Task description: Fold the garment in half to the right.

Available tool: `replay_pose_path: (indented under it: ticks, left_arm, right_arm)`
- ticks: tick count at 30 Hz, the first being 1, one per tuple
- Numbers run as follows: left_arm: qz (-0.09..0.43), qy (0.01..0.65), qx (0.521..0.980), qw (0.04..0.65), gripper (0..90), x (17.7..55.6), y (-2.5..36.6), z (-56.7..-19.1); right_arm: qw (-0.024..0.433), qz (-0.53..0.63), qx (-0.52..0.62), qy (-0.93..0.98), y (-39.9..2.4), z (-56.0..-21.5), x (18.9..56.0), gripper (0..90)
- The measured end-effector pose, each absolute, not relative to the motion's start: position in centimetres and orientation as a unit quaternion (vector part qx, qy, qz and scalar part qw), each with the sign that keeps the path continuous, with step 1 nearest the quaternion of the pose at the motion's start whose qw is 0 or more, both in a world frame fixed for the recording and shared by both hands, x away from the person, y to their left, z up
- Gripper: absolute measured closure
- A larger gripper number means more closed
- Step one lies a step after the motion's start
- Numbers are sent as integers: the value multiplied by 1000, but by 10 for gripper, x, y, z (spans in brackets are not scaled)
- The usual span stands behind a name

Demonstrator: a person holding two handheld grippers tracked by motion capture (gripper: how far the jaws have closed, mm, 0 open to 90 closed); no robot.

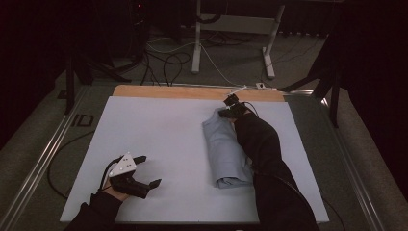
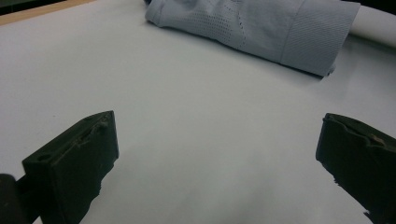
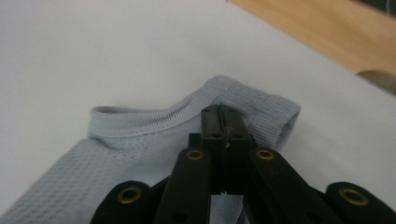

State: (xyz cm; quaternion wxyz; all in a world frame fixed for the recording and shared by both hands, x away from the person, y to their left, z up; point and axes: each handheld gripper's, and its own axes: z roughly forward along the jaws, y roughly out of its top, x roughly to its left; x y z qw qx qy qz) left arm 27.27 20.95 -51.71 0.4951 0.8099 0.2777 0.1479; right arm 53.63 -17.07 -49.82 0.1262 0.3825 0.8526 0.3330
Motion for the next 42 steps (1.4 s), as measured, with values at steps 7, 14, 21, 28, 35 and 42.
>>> replay_pose_path:
  ticks: [7,14,21,28,35,42]
  left_arm:
    - [147,278,809,496,0,273,209,-518]
    - [146,276,811,495,0,273,209,-518]
    - [145,277,810,496,0,273,209,-518]
    - [147,275,811,495,0,272,209,-517]
    - [149,273,810,497,0,272,210,-516]
    - [149,274,809,497,0,271,211,-515]
  right_arm:
    - [120,317,388,857,-169,-507,543,900]
    - [105,321,401,852,-174,-516,545,900]
    - [111,315,392,857,-171,-509,541,898]
    - [124,323,376,860,-177,-487,528,818]
    - [126,342,370,855,-182,-471,510,840]
    - [123,363,345,857,-184,-459,480,900]
